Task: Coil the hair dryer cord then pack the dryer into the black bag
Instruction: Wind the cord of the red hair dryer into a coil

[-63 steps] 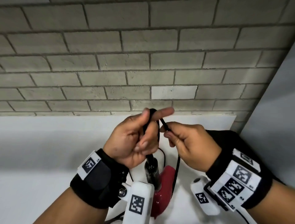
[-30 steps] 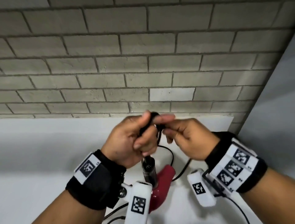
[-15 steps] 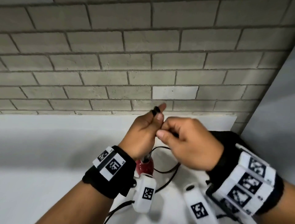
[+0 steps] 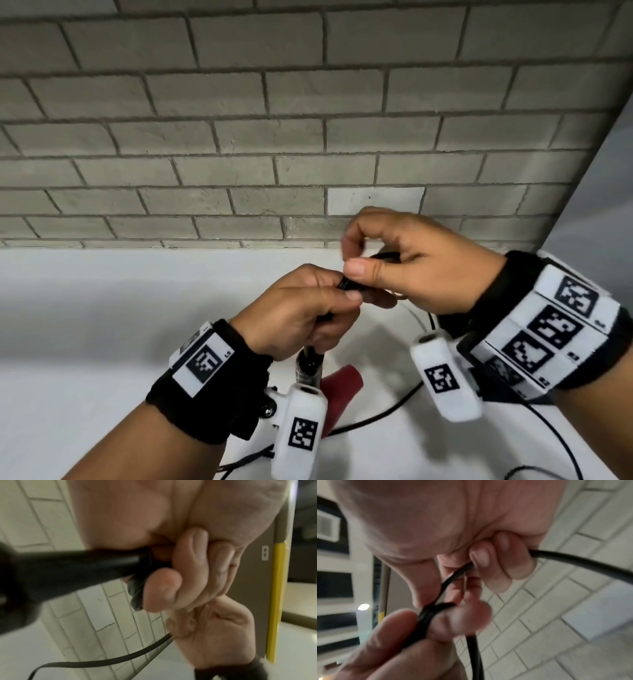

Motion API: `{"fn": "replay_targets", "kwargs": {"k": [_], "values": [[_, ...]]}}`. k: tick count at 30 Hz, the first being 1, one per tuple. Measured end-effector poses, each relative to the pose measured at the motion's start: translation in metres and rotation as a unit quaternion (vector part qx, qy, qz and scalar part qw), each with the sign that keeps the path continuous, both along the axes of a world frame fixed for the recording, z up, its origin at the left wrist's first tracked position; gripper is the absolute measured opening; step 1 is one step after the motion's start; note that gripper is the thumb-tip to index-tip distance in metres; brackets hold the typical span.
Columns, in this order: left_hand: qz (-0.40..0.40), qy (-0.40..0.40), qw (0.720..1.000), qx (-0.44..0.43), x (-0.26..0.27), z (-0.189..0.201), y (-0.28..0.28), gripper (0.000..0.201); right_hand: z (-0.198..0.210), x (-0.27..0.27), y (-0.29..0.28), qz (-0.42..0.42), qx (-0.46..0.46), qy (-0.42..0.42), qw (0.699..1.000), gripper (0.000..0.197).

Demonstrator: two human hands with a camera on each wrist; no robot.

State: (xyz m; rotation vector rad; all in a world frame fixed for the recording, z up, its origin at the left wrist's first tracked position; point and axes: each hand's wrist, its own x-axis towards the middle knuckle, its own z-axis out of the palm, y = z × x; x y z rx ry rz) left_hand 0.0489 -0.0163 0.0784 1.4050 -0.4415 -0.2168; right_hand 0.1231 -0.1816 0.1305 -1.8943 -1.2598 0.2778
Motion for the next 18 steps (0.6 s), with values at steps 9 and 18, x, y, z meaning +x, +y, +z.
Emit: {"fn": "replay_targets", "kwargs": {"k": [9,18], "values": [[-0.092,0.043,0.989,-0.107,0.000,-0.006,0.004,0.028,-0.016,-0.001,0.011,0.064,0.007,0.275,0.959,0.027],[-0.060,0.032,0.982,-0.175,-0.002,0.001,0.007,0.038,-0.016,-0.003,0.019,0.018,0.207,0.272,0.939,0.020]]}}
